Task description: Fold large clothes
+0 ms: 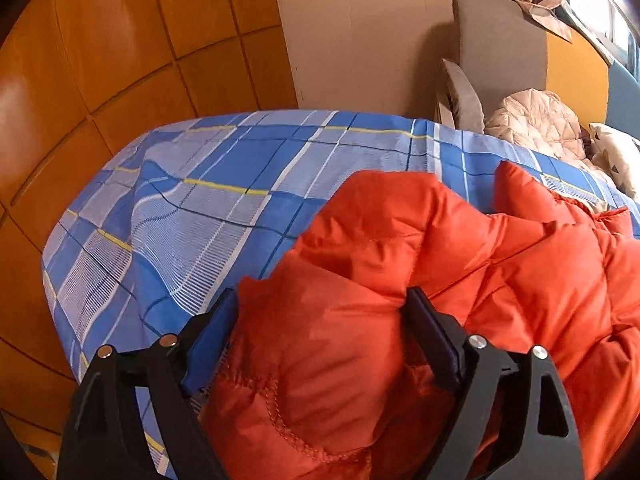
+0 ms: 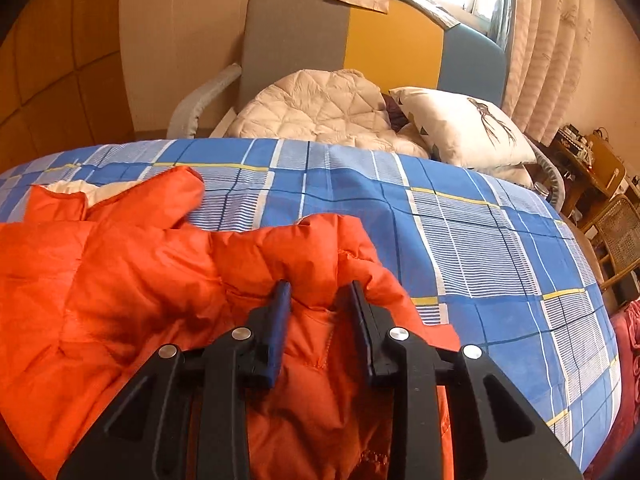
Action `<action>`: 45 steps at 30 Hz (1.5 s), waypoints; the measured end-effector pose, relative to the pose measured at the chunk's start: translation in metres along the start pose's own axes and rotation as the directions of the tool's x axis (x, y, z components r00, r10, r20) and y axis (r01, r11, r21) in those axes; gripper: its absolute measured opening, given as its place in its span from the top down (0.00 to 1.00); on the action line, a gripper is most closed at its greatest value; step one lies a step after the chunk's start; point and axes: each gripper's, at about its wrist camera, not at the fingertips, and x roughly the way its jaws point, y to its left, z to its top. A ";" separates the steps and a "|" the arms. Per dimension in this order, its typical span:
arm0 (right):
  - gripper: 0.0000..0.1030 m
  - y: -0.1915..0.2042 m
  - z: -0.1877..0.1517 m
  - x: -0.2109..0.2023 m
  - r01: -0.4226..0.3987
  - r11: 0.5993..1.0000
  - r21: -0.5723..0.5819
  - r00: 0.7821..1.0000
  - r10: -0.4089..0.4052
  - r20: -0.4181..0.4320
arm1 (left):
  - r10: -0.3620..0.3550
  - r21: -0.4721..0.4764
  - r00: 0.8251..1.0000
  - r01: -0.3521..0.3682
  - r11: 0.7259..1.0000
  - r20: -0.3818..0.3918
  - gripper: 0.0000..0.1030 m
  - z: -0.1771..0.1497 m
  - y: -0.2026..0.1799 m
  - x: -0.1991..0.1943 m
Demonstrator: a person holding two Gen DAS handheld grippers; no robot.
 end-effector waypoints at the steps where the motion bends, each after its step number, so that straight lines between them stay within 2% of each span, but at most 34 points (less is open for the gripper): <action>1: 0.71 0.000 -0.001 0.002 0.001 1.000 0.000 1.000 -0.001 -0.003 | -0.003 -0.006 1.000 0.003 1.000 -0.002 0.14 -0.001 0.002 0.003; 6: 0.71 -0.009 -0.006 0.019 -0.004 0.998 0.059 1.000 0.006 -0.022 | -0.040 -0.028 0.999 0.039 0.999 -0.011 0.10 -0.009 0.008 0.017; 12: 0.71 -0.010 -0.006 0.017 -0.005 0.998 0.057 0.999 0.007 -0.034 | -0.033 -0.021 0.999 0.032 0.999 -0.021 0.10 -0.015 0.011 0.007; 16: 0.71 -0.014 -0.007 -0.017 -0.025 0.997 0.072 0.999 0.023 0.027 | -0.057 -0.088 0.998 0.057 0.994 0.000 0.11 -0.030 0.029 -0.016; 19: 0.71 0.002 -0.011 -0.059 -0.088 0.996 0.024 0.991 0.085 0.105 | -0.090 -0.134 0.996 0.093 0.987 0.028 0.11 -0.049 0.040 -0.035; 22: 0.71 0.026 -0.017 -0.083 -0.171 0.985 -0.034 0.976 0.174 0.128 | -0.096 -0.157 0.994 0.102 0.982 0.044 0.11 -0.069 0.046 -0.048; 24: 0.71 0.043 -0.020 -0.086 -0.197 0.978 -0.072 0.971 0.205 0.121 | -0.095 -0.160 0.994 0.103 0.982 0.056 0.11 -0.080 0.048 -0.055; 26: 0.71 0.060 -0.023 -0.075 -0.189 0.977 -0.100 0.976 0.197 0.088 | -0.080 -0.154 0.995 0.088 0.984 0.058 0.10 -0.085 0.050 -0.057; 28: 0.71 0.065 -0.025 -0.056 -0.167 0.982 -0.083 0.984 0.171 0.040 | -0.083 -0.160 0.995 0.090 0.983 0.051 0.10 -0.086 0.054 -0.059; 30: 0.71 0.063 -0.028 -0.038 -0.183 0.982 -0.037 0.983 0.183 0.000 | -0.086 -0.174 0.995 0.094 0.980 0.058 0.10 -0.090 0.060 -0.066; 34: 0.71 0.061 -0.030 -0.042 -0.188 0.982 -0.017 0.982 0.188 0.011 | -0.096 -0.201 0.993 0.108 0.974 0.072 0.11 -0.099 0.073 -0.079; 37: 0.71 0.051 -0.035 -0.063 -0.218 0.975 0.028 0.975 0.217 0.045 | -0.117 -0.243 0.990 0.132 0.961 0.075 0.11 -0.110 0.083 -0.085; 40: 0.71 0.043 -0.045 -0.088 -0.234 0.972 0.032 0.969 0.231 0.087 | -0.169 -0.300 0.983 0.182 0.936 0.067 0.11 -0.123 0.091 -0.088; 44: 0.71 0.039 -0.059 -0.111 -0.270 0.962 0.043 0.958 0.264 0.112 | -0.274 -0.347 0.960 0.274 0.897 0.051 0.25 -0.140 0.090 -0.090; 45: 0.71 0.038 -0.062 -0.113 -0.278 0.960 0.044 0.956 0.271 0.113 | -0.303 -0.355 0.952 0.300 0.885 0.048 0.25 -0.145 0.089 -0.091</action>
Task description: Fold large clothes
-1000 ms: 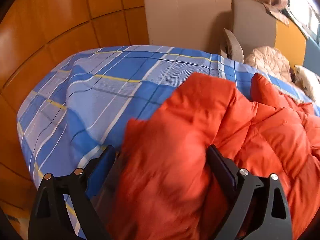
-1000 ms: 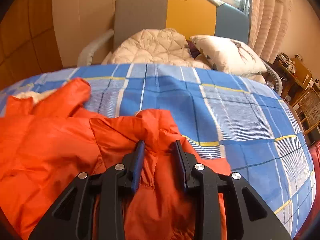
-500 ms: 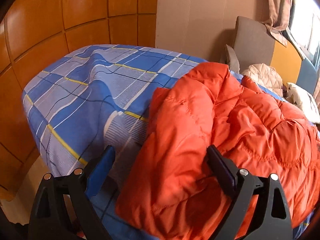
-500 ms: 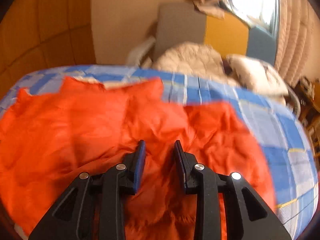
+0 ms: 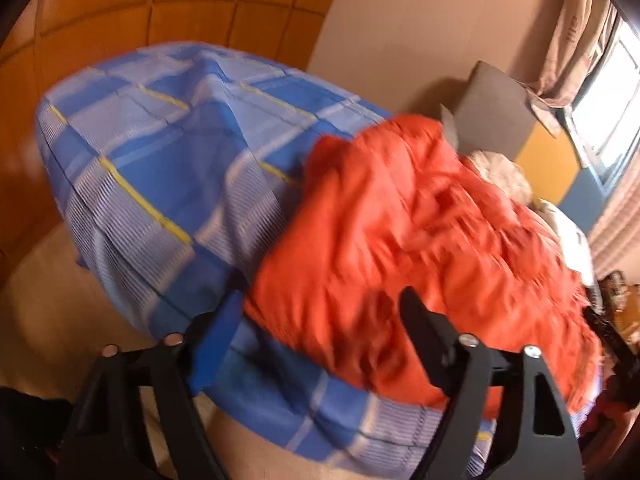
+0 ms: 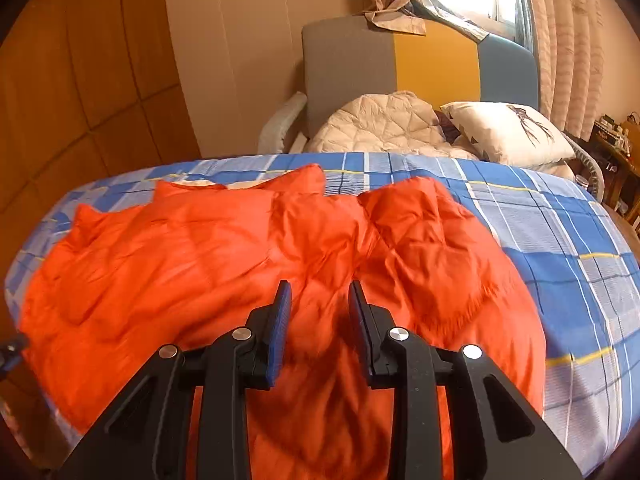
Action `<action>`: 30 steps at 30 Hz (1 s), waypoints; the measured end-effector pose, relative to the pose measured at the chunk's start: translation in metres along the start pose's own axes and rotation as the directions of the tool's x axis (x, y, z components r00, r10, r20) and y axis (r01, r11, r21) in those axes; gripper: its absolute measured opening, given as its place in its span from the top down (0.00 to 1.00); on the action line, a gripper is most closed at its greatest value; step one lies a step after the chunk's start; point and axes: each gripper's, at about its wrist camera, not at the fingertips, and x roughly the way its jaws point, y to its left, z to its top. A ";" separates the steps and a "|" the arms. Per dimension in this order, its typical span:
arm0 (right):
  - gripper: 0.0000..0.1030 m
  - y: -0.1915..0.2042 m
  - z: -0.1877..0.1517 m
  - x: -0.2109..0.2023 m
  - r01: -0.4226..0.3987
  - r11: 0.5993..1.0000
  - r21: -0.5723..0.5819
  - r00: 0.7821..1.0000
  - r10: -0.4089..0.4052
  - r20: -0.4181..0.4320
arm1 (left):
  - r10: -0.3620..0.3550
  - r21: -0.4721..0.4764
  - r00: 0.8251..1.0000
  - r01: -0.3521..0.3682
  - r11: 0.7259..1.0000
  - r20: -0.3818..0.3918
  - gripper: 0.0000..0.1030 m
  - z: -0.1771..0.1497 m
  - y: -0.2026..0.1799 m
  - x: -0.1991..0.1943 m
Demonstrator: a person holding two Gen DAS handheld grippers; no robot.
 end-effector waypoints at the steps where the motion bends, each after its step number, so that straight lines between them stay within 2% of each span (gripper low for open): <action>1: 0.71 0.001 -0.003 -0.003 -0.004 1.000 0.000 1.000 0.004 0.000 | -0.017 -0.008 1.000 0.017 1.000 0.002 0.25 -0.004 0.000 -0.002; 4: 0.71 0.007 -0.013 -0.007 -0.014 1.000 -0.009 1.000 0.014 -0.001 | -0.042 -0.030 0.999 0.042 0.999 -0.004 0.25 -0.012 0.001 -0.004; 8: 0.71 0.015 -0.022 -0.007 -0.001 0.999 -0.040 1.000 0.000 -0.010 | -0.093 -0.102 0.994 0.087 0.991 -0.055 0.25 -0.018 0.008 0.003; 11: 0.71 0.020 -0.024 -0.003 0.055 0.994 -0.094 0.998 -0.057 -0.022 | -0.123 -0.136 0.989 0.110 0.984 -0.085 0.32 -0.022 0.010 0.008; 13: 0.71 0.022 -0.025 0.002 0.103 0.986 -0.133 0.993 -0.109 -0.039 | -0.112 -0.137 0.990 0.099 0.986 -0.090 0.32 -0.020 0.007 0.011; 17: 0.71 0.024 -0.029 0.008 0.118 0.982 -0.148 0.990 -0.129 -0.063 | -0.113 -0.156 0.989 0.097 0.983 -0.097 0.34 -0.012 0.004 0.020; 21: 0.71 0.023 -0.033 0.012 0.114 0.983 -0.147 0.989 -0.126 -0.075 | -0.194 -0.263 0.976 0.162 0.951 -0.097 0.35 -0.007 0.010 0.031; 23: 0.71 0.021 -0.035 0.012 0.108 0.984 -0.144 0.990 -0.119 -0.074 | -0.264 -0.326 0.961 0.225 0.918 -0.079 0.44 -0.007 0.014 0.036; 29: 0.71 0.019 -0.032 0.016 0.099 0.986 -0.137 0.990 -0.111 -0.083 | -0.299 -0.325 0.951 0.260 0.909 -0.075 0.68 -0.002 0.006 0.052; 30: 0.71 0.018 -0.030 0.015 0.096 0.987 -0.129 0.990 -0.108 -0.088 | -0.311 -0.339 0.948 0.269 0.901 -0.073 0.75 -0.001 0.006 0.054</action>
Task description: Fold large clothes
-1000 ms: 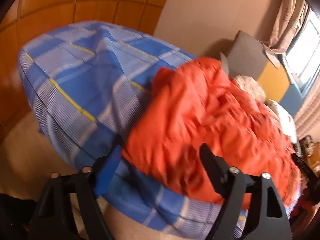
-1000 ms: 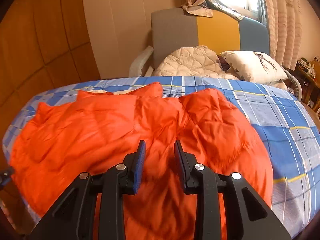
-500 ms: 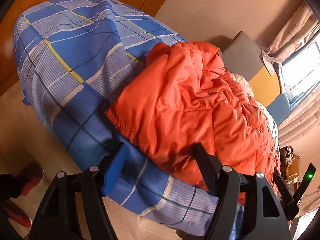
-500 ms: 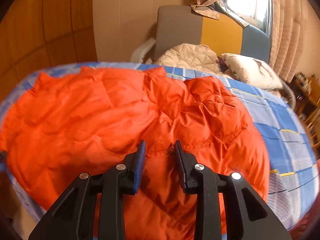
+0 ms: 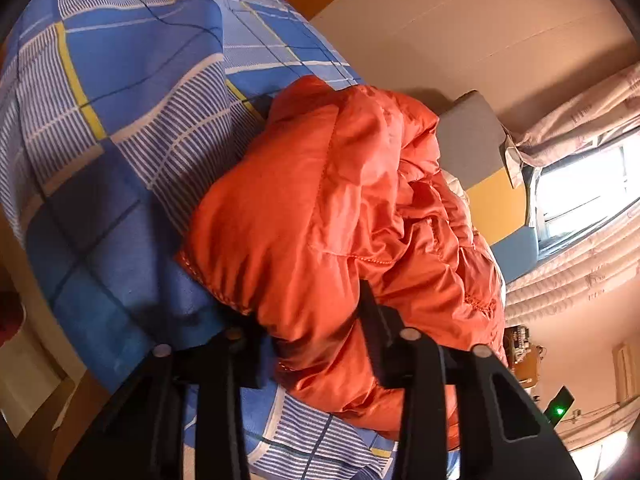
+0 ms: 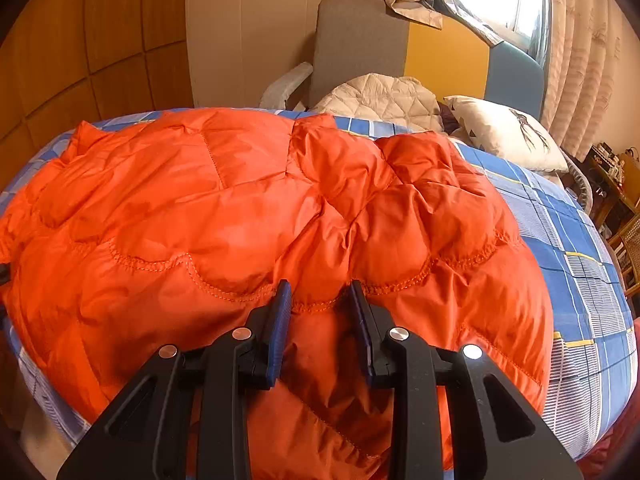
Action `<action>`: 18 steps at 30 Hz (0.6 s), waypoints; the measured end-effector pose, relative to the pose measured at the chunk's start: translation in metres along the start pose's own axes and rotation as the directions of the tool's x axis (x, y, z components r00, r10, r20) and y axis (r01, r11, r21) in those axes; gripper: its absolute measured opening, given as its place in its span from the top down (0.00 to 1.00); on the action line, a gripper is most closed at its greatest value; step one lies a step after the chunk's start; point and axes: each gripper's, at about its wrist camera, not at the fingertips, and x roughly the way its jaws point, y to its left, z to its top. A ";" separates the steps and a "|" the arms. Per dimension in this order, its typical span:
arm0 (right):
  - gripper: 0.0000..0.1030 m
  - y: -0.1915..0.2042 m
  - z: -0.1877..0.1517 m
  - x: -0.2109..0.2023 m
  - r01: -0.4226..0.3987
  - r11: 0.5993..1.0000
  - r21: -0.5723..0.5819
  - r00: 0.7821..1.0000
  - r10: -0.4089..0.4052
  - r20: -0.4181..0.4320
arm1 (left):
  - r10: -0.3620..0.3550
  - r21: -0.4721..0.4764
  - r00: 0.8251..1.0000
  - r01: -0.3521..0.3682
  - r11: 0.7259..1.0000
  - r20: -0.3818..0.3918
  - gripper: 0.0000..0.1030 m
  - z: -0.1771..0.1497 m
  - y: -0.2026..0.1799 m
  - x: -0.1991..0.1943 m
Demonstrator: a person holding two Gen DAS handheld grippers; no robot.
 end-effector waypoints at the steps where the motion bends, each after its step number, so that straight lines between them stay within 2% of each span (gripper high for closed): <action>1: 0.71 -0.001 0.001 -0.001 -0.008 1.000 0.012 1.000 0.008 -0.002 | -0.008 -0.008 1.000 0.008 1.000 0.006 0.79 0.001 0.001 -0.001; 5: 0.71 -0.006 0.013 -0.017 -0.063 0.996 0.067 0.997 0.060 0.044 | 0.000 0.040 0.999 -0.002 0.999 0.047 0.86 0.000 -0.006 -0.008; 8: 0.71 0.006 0.033 -0.015 -0.079 0.997 0.024 0.995 0.078 0.057 | 0.006 0.058 0.999 -0.009 0.998 0.054 0.87 -0.001 -0.009 -0.008; 11: 0.71 0.019 0.057 -0.003 -0.071 0.997 -0.015 0.995 0.072 0.075 | -0.018 0.028 0.999 0.017 0.999 0.051 0.84 -0.001 -0.007 -0.009; 13: 0.71 0.027 0.073 0.014 -0.064 0.997 -0.031 0.996 0.066 0.062 | -0.020 0.025 0.998 0.019 1.000 0.063 0.74 -0.002 -0.008 -0.009; 14: 0.71 0.030 0.078 0.020 -0.061 0.997 -0.038 0.996 0.063 0.056 | -0.033 0.023 0.997 0.032 0.999 0.065 0.65 -0.002 -0.006 -0.010; 15: 0.71 0.035 0.083 0.030 -0.043 0.998 -0.056 0.998 0.046 0.045 | -0.057 0.024 0.996 0.056 0.998 0.066 0.51 -0.003 -0.008 -0.009; 16: 0.71 0.040 0.086 0.042 -0.005 0.996 -0.083 1.000 0.007 0.026 | -0.075 0.024 0.995 0.073 0.997 0.072 0.47 -0.003 -0.008 -0.010; 18: 0.71 0.043 0.085 0.062 0.006 0.995 -0.103 1.000 -0.009 -0.027 | -0.109 0.024 0.990 0.108 0.994 0.084 0.35 -0.003 -0.010 -0.009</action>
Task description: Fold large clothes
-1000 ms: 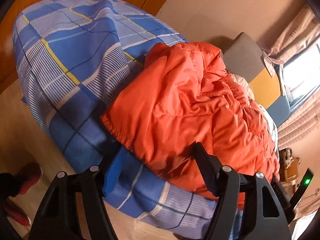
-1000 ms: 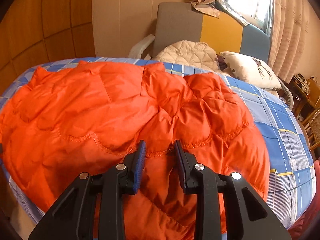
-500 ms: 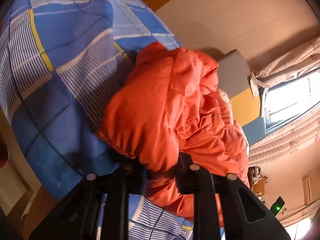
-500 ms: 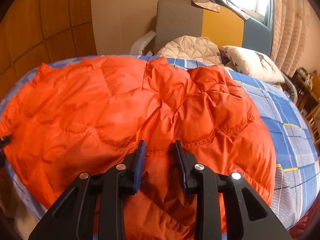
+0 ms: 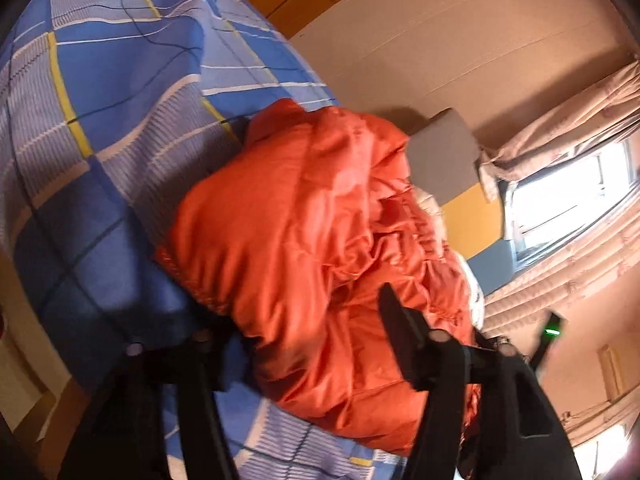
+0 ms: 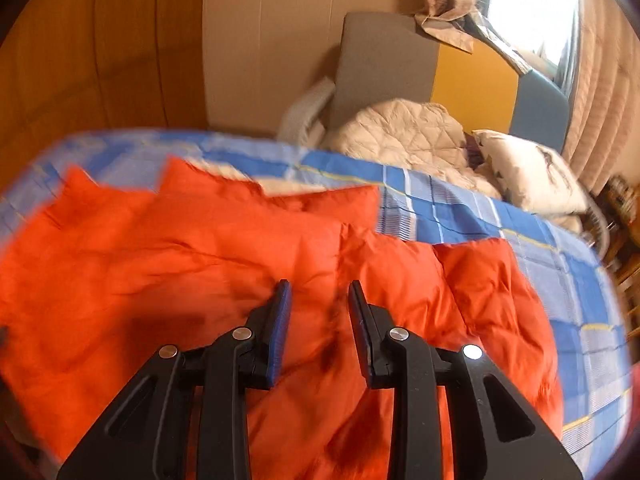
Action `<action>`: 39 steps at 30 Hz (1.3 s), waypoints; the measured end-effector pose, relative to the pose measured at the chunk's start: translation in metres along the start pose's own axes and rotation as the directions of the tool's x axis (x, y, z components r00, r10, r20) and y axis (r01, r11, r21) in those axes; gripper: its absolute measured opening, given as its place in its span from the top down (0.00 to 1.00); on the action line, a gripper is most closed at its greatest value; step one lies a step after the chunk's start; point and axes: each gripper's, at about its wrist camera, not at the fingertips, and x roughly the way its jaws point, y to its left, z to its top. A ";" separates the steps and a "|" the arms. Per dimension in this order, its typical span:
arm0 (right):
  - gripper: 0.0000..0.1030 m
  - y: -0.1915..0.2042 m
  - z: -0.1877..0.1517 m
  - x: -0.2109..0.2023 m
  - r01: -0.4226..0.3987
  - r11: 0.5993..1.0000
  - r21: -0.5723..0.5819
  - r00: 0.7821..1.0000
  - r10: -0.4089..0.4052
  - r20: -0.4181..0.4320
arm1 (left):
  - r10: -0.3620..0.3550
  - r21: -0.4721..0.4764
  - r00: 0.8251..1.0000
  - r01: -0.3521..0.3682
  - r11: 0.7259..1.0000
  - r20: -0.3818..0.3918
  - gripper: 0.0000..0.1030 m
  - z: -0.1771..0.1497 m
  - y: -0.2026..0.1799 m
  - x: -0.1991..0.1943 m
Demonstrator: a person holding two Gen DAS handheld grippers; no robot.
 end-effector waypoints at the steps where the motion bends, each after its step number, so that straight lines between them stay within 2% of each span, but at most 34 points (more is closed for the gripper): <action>1: 0.71 -0.001 -0.003 0.009 -0.010 1.000 0.009 1.000 0.010 -0.014 | -0.013 0.003 1.000 0.013 1.000 0.005 0.33 0.000 -0.001 0.002; 2: 0.72 -0.002 -0.006 0.014 -0.018 1.000 0.019 1.000 0.018 -0.018 | -0.017 0.005 1.000 0.017 1.000 0.008 0.31 -0.001 0.000 0.002; 4: 0.72 -0.005 -0.013 0.022 -0.039 0.998 0.042 0.999 0.040 -0.014 | -0.013 0.004 1.000 0.013 1.000 0.009 0.37 -0.002 -0.001 0.008; 6: 0.72 -0.007 -0.014 0.023 -0.049 0.997 0.051 0.999 0.050 -0.012 | 0.033 0.004 0.999 -0.033 0.999 -0.002 0.66 0.000 0.001 0.014; 9: 0.72 -0.014 -0.014 0.012 -0.080 0.993 0.083 0.997 0.081 -0.007 | 0.031 -0.019 1.000 -0.031 0.999 -0.003 0.79 0.003 0.007 0.011; 11: 0.72 -0.019 -0.018 -0.009 -0.105 0.989 0.103 0.994 0.102 0.035 | 0.036 -0.002 0.999 -0.036 0.999 0.005 0.82 0.005 0.005 0.009; 17: 0.72 -0.010 -0.051 -0.068 -0.133 0.989 0.065 0.988 0.127 0.089 | 0.028 0.013 0.999 -0.028 1.000 0.020 0.84 0.003 0.002 0.002; 21: 0.72 -0.004 -0.079 -0.068 -0.140 0.989 0.056 0.990 0.137 0.040 | 0.020 -0.004 0.999 -0.020 1.000 0.028 0.81 0.003 0.004 0.001; 22: 0.72 -0.002 -0.084 -0.062 -0.138 0.989 0.059 0.990 0.137 0.018 | 0.020 -0.005 0.999 -0.019 1.000 0.033 0.79 0.002 0.005 0.001; 23: 0.72 0.001 -0.092 -0.052 -0.127 0.991 0.053 0.992 0.127 -0.006 | 0.018 -0.003 0.999 -0.017 1.000 0.046 0.68 0.001 0.005 0.001; 24: 0.72 0.005 -0.099 -0.046 -0.109 0.994 0.029 0.994 0.109 -0.004 | 0.011 0.004 0.999 -0.012 1.000 0.053 0.51 0.000 0.004 0.002; 25: 0.72 0.008 -0.102 -0.043 -0.097 0.995 0.010 0.995 0.097 0.007 | 0.005 0.012 0.999 -0.006 1.000 0.053 0.46 -0.001 0.004 0.003; 28: 0.72 0.008 -0.102 -0.042 -0.100 0.995 0.022 0.995 0.101 -0.005 | 0.026 0.072 0.998 -0.030 0.997 0.054 0.42 -0.002 -0.005 0.008; 29: 0.72 0.007 -0.101 -0.042 -0.107 0.994 0.025 0.994 0.107 -0.013 | 0.032 0.076 0.998 -0.036 0.996 0.051 0.47 0.000 -0.007 0.011; 30: 0.72 0.005 -0.099 -0.043 -0.118 0.993 0.031 0.993 0.119 -0.023 | 0.054 0.068 0.997 -0.057 0.996 0.053 0.66 0.001 -0.007 0.012; 31: 0.72 0.002 -0.097 -0.046 -0.133 0.990 0.042 0.990 0.135 -0.030 | 0.074 0.066 0.996 -0.077 0.995 0.050 0.71 0.003 -0.006 0.014; 33: 0.72 -0.008 -0.088 -0.055 -0.160 0.985 0.071 0.987 0.161 -0.009 | 0.072 0.064 0.997 -0.074 0.995 0.043 0.78 0.006 -0.004 0.013; 36: 0.72 -0.019 -0.074 -0.069 -0.146 0.984 0.101 0.988 0.140 0.064 | 0.049 0.072 0.997 -0.053 0.996 0.052 0.84 0.008 -0.007 0.006; 39: 0.72 -0.019 -0.059 -0.064 -0.148 0.983 0.106 0.987 0.140 0.072 | 0.038 0.104 0.997 -0.045 0.994 0.071 0.87 0.008 -0.016 -0.003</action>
